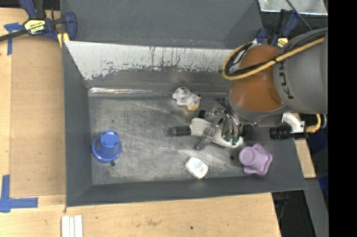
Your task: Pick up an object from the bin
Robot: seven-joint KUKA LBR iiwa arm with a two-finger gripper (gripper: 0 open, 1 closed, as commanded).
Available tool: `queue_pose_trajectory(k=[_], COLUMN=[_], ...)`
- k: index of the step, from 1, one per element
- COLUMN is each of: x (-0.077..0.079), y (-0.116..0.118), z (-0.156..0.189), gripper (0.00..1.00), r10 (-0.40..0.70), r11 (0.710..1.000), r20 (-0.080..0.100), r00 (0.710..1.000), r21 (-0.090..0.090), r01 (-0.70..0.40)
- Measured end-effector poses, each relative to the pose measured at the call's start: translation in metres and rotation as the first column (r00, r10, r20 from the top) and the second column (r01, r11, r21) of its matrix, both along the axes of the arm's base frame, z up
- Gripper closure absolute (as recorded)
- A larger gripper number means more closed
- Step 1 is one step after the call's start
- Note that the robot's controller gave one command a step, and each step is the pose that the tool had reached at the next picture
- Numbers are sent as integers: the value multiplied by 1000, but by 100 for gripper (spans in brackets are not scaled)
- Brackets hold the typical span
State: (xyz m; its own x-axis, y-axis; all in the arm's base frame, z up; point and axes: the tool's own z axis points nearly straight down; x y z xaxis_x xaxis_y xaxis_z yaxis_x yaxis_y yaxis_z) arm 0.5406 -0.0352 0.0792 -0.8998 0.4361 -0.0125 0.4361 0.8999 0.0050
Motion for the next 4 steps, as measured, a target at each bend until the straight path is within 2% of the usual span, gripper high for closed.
queue_pose_trajectory(k=[1,2,4], x=[0,1,-1], y=[0,0,0], z=[11,20,45], gripper=[100,100,100], r10=[2,2,3], r11=[1000,1000,1000], r20=[-6,-3,-18], r00=[1000,1000,1000], r21=[0,1,1], r01=[-2,-2,-3])
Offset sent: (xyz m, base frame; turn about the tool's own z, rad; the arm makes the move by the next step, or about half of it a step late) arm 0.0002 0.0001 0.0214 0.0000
